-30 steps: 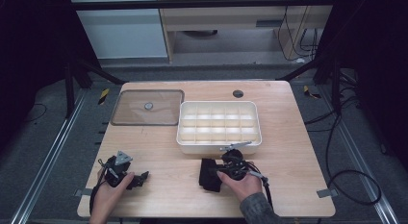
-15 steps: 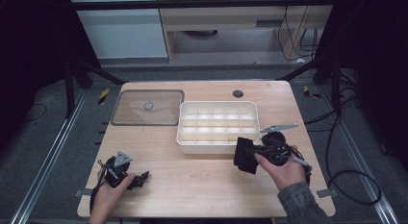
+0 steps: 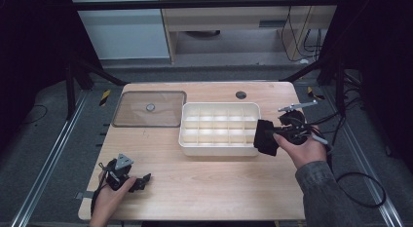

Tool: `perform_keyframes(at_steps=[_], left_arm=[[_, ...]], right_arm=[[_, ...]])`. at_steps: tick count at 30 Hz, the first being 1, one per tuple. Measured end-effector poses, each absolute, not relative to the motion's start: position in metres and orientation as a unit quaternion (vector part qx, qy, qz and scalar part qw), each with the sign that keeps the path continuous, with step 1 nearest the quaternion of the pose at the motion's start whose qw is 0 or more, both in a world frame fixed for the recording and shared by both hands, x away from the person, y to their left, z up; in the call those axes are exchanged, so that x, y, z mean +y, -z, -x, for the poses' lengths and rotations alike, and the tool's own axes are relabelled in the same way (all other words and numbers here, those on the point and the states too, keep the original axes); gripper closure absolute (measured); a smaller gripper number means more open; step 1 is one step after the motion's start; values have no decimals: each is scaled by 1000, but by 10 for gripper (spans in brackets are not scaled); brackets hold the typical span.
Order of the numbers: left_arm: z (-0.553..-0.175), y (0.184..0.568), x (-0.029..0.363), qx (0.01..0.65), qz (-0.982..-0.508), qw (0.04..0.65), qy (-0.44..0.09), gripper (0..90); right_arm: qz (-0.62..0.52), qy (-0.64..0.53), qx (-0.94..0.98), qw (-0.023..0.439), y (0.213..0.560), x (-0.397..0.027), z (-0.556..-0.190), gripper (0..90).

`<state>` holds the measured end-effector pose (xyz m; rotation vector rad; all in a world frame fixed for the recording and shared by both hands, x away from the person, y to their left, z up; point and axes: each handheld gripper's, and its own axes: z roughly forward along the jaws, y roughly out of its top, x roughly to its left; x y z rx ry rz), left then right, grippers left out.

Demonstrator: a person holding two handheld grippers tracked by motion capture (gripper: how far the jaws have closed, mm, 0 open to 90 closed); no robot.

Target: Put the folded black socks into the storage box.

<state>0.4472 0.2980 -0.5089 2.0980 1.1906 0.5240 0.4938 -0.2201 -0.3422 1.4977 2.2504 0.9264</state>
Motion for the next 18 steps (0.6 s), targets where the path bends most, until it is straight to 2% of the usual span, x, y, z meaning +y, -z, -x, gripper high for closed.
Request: perform_keyframes(at_steps=[18], left_arm=[[-447, 509, 298, 453, -803, 333, -197, 0]], right_arm=[[-516, -289, 790, 161, 324, -211, -532, 679]])
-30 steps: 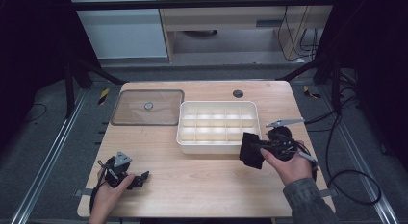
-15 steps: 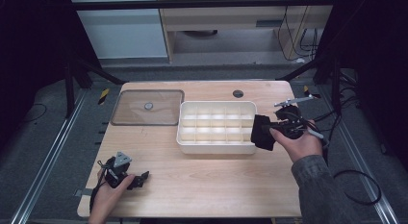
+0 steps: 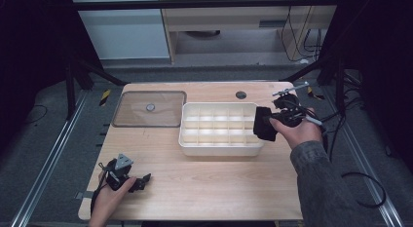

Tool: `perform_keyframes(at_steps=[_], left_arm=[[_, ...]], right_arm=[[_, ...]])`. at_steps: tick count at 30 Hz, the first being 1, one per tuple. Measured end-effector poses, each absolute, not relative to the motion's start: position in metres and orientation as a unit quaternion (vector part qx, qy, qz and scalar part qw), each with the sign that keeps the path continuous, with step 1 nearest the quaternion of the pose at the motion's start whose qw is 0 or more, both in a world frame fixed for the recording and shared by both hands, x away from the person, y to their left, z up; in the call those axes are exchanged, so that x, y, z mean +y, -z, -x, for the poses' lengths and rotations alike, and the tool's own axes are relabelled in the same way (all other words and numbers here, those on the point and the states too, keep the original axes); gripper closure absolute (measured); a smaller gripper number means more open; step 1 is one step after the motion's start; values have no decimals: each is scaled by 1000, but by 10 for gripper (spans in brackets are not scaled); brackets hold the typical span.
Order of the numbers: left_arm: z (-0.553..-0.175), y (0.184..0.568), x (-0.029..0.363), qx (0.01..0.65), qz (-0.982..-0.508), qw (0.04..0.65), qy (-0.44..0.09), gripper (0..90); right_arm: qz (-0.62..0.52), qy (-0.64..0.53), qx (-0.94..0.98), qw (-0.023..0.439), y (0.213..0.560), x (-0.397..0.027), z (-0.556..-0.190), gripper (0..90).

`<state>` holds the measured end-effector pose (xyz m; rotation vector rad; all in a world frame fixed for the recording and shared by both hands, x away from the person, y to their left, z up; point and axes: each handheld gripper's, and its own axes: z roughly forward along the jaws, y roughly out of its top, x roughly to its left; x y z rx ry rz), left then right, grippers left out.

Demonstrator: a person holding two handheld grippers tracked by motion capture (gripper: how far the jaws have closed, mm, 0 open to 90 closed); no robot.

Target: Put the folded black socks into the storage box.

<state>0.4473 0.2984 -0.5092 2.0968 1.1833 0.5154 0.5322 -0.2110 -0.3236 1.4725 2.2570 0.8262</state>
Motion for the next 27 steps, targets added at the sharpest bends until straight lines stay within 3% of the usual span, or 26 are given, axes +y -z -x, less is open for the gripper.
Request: perform_keyframes(at_steps=[27], left_arm=[[-448, 509, 298, 451, -805, 332, -196, 0]], right_arm=[[-512, -253, 804, 165, 335, -195, -561, 675]])
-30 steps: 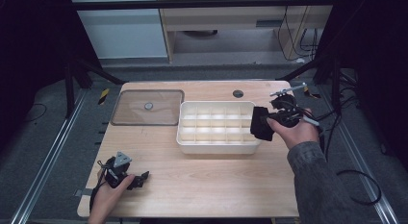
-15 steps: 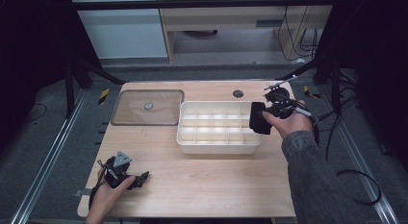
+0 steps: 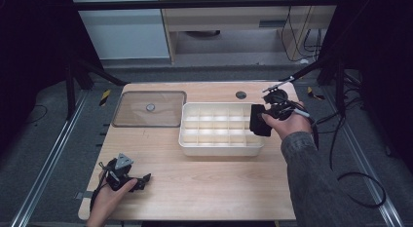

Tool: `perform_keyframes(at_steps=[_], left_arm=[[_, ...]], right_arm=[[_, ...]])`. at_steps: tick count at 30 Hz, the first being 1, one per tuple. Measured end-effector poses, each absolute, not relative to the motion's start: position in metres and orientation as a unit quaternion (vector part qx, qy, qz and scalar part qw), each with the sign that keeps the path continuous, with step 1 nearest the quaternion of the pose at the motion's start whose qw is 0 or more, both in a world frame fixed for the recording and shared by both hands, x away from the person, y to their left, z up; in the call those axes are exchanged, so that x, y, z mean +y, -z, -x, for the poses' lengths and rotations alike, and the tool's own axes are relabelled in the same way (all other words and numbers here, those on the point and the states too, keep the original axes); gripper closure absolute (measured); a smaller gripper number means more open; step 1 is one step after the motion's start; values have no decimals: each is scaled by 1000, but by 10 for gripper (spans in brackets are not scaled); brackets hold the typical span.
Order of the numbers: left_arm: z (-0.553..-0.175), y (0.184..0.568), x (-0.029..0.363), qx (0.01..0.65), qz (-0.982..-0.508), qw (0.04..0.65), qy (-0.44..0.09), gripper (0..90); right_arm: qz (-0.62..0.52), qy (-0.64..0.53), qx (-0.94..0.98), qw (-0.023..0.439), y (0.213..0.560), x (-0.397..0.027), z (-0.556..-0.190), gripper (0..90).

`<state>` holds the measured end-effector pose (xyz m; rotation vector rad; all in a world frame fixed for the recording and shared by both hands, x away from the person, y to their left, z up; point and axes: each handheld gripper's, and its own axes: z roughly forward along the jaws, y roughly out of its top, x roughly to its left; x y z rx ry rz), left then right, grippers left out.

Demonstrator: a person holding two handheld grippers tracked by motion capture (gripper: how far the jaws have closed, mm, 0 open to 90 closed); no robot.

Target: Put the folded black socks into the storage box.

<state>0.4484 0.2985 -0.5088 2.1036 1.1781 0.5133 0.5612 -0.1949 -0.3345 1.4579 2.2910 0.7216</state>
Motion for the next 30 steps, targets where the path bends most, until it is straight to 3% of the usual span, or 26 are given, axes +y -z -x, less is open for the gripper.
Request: perform_keyframes(at_steps=[30], left_arm=[[-448, 509, 298, 451, -805, 333, -197, 0]], right_arm=[[-505, -235, 815, 158, 346, -187, -571, 674]])
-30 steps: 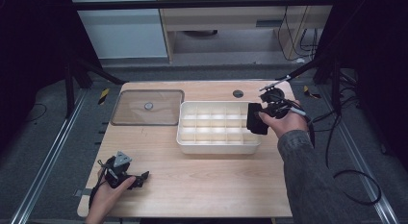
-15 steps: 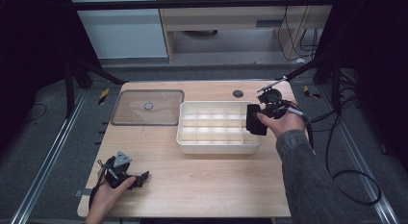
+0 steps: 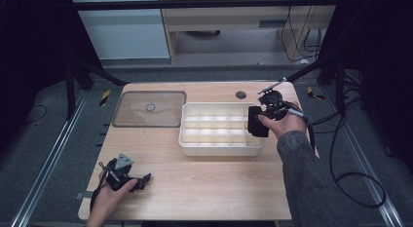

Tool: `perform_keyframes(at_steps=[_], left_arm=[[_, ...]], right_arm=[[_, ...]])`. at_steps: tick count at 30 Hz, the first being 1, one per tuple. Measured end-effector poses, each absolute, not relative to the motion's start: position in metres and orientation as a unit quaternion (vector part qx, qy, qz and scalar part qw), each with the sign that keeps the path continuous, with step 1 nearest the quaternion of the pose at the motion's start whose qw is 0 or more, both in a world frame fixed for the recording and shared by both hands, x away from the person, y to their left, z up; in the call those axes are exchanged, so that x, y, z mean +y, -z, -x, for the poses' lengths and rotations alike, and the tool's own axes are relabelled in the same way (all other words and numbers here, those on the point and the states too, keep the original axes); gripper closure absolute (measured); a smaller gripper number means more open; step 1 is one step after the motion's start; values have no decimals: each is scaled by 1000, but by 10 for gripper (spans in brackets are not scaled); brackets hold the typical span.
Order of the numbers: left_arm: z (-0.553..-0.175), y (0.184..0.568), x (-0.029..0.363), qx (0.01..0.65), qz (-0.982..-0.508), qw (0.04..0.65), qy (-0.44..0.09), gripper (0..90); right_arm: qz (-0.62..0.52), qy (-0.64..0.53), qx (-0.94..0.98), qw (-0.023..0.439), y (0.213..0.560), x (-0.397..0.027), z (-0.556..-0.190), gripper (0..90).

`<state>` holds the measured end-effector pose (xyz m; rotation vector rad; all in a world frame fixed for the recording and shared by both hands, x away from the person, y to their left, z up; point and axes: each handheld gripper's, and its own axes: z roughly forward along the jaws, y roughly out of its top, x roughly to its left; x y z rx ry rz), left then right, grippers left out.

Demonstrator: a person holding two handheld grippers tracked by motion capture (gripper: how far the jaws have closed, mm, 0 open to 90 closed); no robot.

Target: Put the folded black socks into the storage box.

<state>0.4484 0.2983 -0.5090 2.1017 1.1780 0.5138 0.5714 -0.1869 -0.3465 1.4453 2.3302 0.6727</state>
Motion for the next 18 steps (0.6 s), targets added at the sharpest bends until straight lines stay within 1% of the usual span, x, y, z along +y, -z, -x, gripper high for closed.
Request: perform_keyframes(at_steps=[18], left_arm=[[-448, 509, 298, 450, -805, 332, -197, 0]], right_arm=[[-503, -221, 821, 155, 363, -185, -572, 674]])
